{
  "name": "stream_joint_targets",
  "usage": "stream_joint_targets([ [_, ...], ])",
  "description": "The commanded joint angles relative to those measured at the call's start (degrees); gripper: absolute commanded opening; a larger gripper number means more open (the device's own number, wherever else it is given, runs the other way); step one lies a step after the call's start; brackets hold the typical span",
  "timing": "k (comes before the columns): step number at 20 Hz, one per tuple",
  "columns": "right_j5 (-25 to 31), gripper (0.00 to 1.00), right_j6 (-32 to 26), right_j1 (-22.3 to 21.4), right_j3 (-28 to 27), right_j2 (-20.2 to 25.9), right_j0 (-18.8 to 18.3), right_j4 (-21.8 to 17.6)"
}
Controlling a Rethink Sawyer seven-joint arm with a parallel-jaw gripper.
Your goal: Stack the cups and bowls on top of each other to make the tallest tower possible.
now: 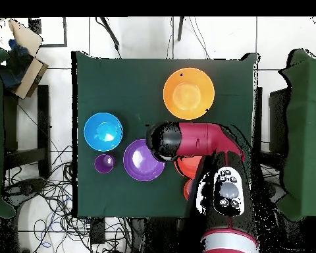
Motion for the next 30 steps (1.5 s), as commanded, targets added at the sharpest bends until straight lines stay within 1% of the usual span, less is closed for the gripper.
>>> stream_joint_targets([
  [1, 8.5, 0.0, -6.8, -0.5, -2.8, 6.0, 0.1, 0.2],
  [12, 11.3, 0.0, -8.3, -2.1, -3.9, 6.5, -1.1, -0.4],
  [19, 6.0, 0.0, -7.0, 0.3, -3.3, 7.3, -1.9, -1.2],
  [23, 5.7, 0.0, -6.6, 0.5, -3.3, 7.6, -2.0, -1.1],
  [30, 2.3, 0.0, -4.7, 0.1, -1.3, 7.3, -1.7, -1.8],
])
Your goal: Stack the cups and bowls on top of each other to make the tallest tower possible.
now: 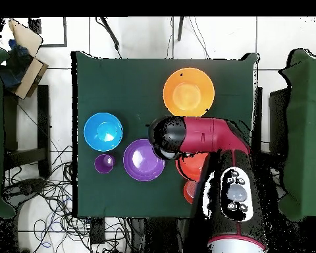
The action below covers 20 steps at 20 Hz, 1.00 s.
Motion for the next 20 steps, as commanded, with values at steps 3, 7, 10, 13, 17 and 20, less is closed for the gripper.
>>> stream_joint_targets([
  [3, -5.2, 0.0, -3.8, 2.4, 0.1, 5.4, 0.0, -2.0],
  [7, -7.0, 0.0, -3.4, 2.6, 0.8, 5.3, 0.0, -2.5],
  [10, -7.0, 0.0, -3.0, 2.8, 0.3, 5.2, 0.4, -2.4],
  [13, -6.1, 0.0, -3.2, 3.5, -1.4, 5.4, 0.7, -2.2],
  [17, -4.5, 0.0, -5.1, 4.3, -3.6, 6.0, 0.4, -2.5],
  [20, -3.7, 0.0, -6.0, 4.5, -4.4, 6.2, 0.2, -2.9],
])
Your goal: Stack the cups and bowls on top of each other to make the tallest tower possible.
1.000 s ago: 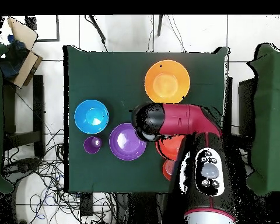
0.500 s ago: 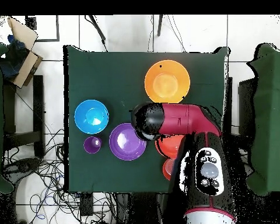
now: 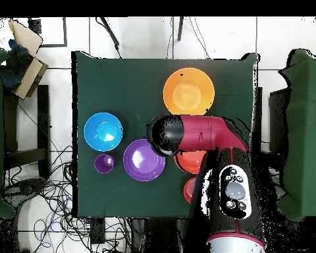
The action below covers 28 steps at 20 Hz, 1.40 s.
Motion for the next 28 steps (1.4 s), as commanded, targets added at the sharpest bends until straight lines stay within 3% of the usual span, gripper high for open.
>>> stream_joint_targets([
  [1, 0.7, 0.0, -6.3, 4.6, -4.5, 5.3, 0.1, -3.0],
  [7, 3.4, 0.0, -7.2, 5.4, -6.6, 5.1, 0.4, -3.7],
  [13, 1.3, 0.0, -6.5, 5.6, -5.4, 4.1, 0.7, -4.6],
  [19, 2.7, 0.0, -5.4, 5.8, -5.5, 2.1, 2.1, -5.8],
  [28, 1.9, 0.0, -5.9, 4.8, -3.9, 2.6, 1.6, -4.6],
])
